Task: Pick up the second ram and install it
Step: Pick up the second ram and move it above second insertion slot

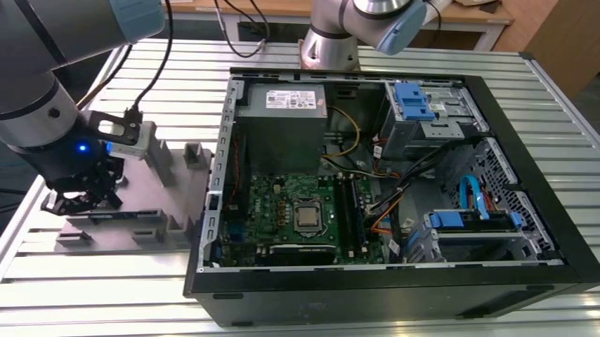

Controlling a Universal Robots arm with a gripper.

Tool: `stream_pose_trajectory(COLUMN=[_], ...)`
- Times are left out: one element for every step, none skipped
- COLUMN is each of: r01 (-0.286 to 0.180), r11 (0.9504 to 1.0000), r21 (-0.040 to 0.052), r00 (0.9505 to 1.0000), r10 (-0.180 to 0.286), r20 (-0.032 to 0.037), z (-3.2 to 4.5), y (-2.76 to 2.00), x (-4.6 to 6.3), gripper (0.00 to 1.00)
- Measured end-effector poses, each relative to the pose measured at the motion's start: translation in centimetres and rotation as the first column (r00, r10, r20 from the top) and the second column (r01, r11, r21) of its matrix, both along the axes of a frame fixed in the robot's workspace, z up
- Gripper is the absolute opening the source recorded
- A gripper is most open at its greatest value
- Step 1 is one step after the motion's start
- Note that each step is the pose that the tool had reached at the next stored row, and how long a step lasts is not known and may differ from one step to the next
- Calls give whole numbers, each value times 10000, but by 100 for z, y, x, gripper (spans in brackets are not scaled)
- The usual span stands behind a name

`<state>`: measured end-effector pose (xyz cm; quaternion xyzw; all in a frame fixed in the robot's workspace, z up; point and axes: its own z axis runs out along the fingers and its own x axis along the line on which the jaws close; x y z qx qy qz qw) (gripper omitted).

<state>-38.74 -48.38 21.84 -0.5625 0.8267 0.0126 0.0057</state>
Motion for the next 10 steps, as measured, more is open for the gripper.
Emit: stream_pose_trajectory(r01=[-15,-72,-229,-408,-587,-766,-956,-1136,-1313,-1492], r11=[10000,10000,9997,9992,9983,9971,9954,9935,9913,9888], r21=[0,0,0,0,-1,0,0,0,0,0], r00=[10000,10000,9997,9992,9983,9971,9954,9935,9913,9888], r10=[15,72,229,408,587,766,956,1136,1313,1492], r20=[-1,-1,-1,0,-1,-1,-1,-1,-1,-1], z=[0,-1,-2,-4,-4,-6,-7,-9,-10,-12], y=[0,0,0,0,0,0,0,0,0,0], x=[0,0,0,0,0,0,0,0,0,0], gripper=[7,7,7,7,7,7,7,7,7,7])
